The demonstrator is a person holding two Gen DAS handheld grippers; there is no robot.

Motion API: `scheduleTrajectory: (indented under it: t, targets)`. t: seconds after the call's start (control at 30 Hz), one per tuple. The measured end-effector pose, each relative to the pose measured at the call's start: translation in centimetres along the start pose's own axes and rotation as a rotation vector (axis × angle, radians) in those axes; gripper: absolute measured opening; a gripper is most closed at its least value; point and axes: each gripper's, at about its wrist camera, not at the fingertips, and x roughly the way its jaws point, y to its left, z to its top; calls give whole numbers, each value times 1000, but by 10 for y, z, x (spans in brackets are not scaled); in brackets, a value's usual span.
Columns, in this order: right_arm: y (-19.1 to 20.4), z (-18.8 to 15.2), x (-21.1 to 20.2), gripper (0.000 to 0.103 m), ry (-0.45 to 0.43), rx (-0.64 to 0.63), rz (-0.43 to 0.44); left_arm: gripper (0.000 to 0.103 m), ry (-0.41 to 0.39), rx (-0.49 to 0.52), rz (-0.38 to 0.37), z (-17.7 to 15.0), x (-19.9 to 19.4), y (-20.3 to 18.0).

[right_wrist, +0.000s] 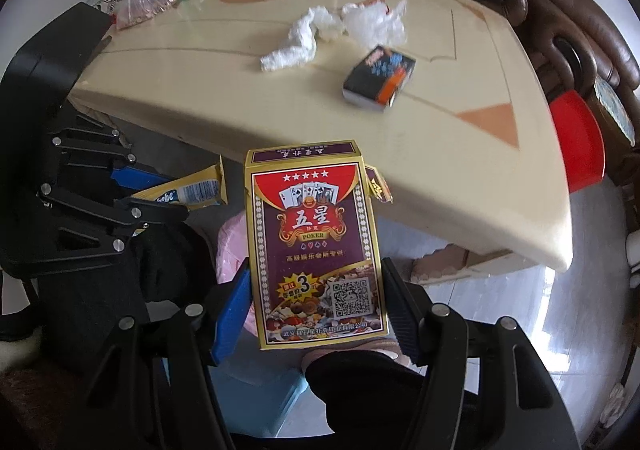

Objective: Collect trash
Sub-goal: 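Carry the wrapper and card box over the pink bin with both tools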

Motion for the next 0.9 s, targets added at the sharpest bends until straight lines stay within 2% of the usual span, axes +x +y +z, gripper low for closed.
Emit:
scheduleTrajectory:
  t: [0.43, 0.53, 0.77, 0.9]
  targets:
    - [-18, -10, 73, 60, 114, 70, 23, 23, 115, 13, -43, 7, 75, -8]
    - [-19, -12, 92, 60, 137, 62, -7, 23, 150, 1, -46, 8, 93, -4]
    - [-23, -24, 136, 60, 211, 95, 43, 23, 239, -32, -69, 9, 135, -3]
    - [-28, -33, 164, 61, 257, 108, 39, 23, 286, -59, -80, 8, 159, -3]
